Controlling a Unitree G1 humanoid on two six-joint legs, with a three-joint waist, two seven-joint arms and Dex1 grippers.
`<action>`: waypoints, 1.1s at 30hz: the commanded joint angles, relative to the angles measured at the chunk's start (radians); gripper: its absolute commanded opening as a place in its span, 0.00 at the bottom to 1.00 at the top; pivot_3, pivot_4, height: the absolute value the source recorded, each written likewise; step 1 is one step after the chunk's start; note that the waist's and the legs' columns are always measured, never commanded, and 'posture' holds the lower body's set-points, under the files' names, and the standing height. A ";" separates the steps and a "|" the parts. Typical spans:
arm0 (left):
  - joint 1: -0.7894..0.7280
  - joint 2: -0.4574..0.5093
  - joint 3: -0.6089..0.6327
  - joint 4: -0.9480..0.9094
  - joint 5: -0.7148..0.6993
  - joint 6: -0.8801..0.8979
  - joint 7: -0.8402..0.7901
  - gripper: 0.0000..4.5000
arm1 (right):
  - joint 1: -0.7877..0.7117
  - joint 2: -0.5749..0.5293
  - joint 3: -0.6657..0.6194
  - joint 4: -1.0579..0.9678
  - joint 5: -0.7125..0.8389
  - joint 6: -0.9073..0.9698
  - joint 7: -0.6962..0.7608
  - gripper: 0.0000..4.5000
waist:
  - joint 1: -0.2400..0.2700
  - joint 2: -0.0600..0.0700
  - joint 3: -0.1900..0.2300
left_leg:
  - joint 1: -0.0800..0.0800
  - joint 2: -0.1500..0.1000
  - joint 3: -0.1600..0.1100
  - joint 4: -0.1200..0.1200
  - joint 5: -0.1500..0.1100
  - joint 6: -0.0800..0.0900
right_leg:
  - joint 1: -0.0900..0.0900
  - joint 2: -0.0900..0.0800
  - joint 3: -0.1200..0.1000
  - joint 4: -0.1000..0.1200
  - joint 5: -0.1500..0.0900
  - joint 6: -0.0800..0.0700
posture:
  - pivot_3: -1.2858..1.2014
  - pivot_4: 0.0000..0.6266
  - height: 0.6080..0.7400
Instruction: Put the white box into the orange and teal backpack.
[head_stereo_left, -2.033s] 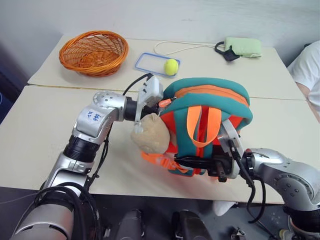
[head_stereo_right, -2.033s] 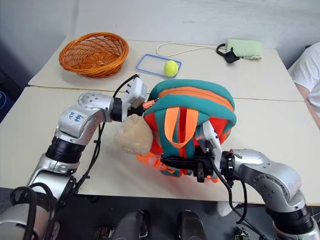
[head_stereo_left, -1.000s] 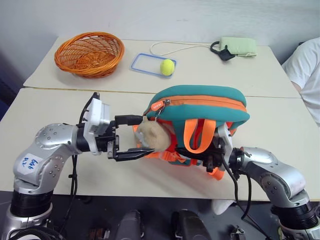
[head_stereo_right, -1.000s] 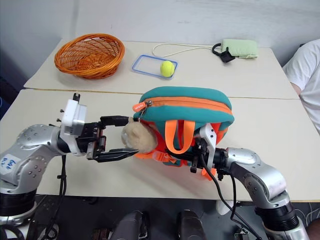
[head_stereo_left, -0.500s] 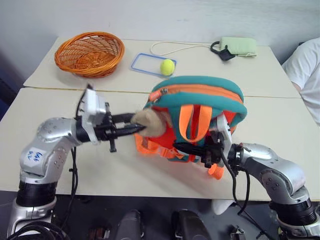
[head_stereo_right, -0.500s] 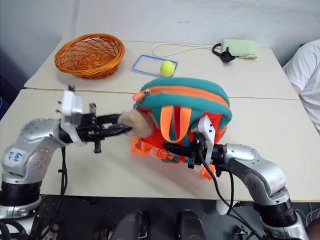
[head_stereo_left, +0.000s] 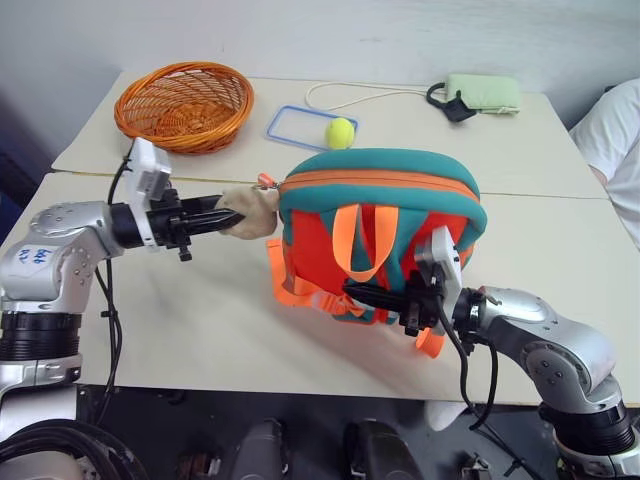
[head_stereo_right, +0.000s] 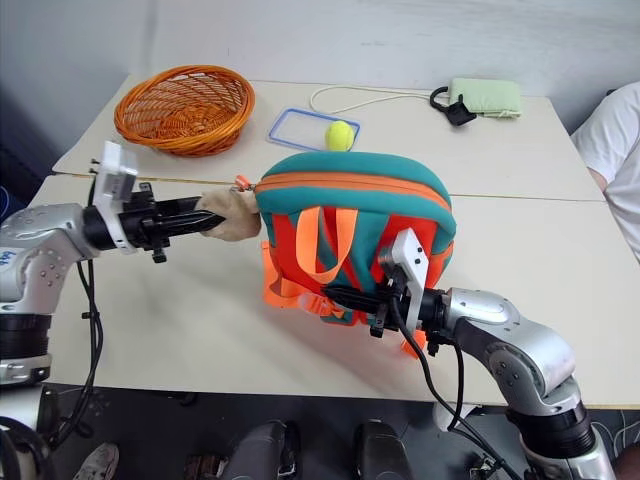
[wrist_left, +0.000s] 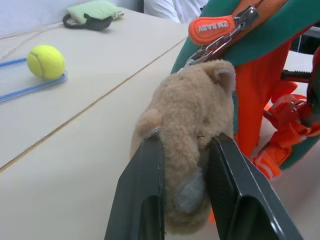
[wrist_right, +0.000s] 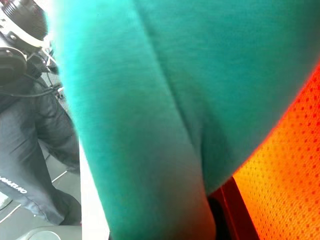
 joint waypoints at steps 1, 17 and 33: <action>0.006 -0.008 -0.095 -0.008 0.064 0.076 0.016 0.19 | 0.010 -0.002 -0.038 -0.042 0.033 0.001 -0.013 0.00 | -0.006 0.000 0.000 | 0.000 0.000 0.000 0.000 0.000 0.000 | 0.000 0.000 0.000 0.001 0.000 0.000 | 0.52 0.24 1.00; 0.098 -0.161 -0.157 0.003 0.167 -0.024 0.082 0.19 | 0.024 0.049 -0.065 -0.036 0.084 -0.014 -0.071 0.00 | 0.020 0.003 -0.002 | 0.000 -0.001 0.000 0.003 0.000 0.001 | 0.001 -0.001 0.000 -0.001 0.000 0.000 | 0.52 0.24 1.00; 0.466 0.046 0.238 0.026 0.117 -0.400 -0.132 1.00 | 0.471 -0.245 -0.500 0.087 -0.200 -0.488 0.391 1.00 | 0.004 0.003 -0.001 | -0.003 0.000 0.000 0.000 -0.004 0.004 | 0.002 0.000 -0.002 -0.009 0.000 0.000 | 0.52 0.24 1.00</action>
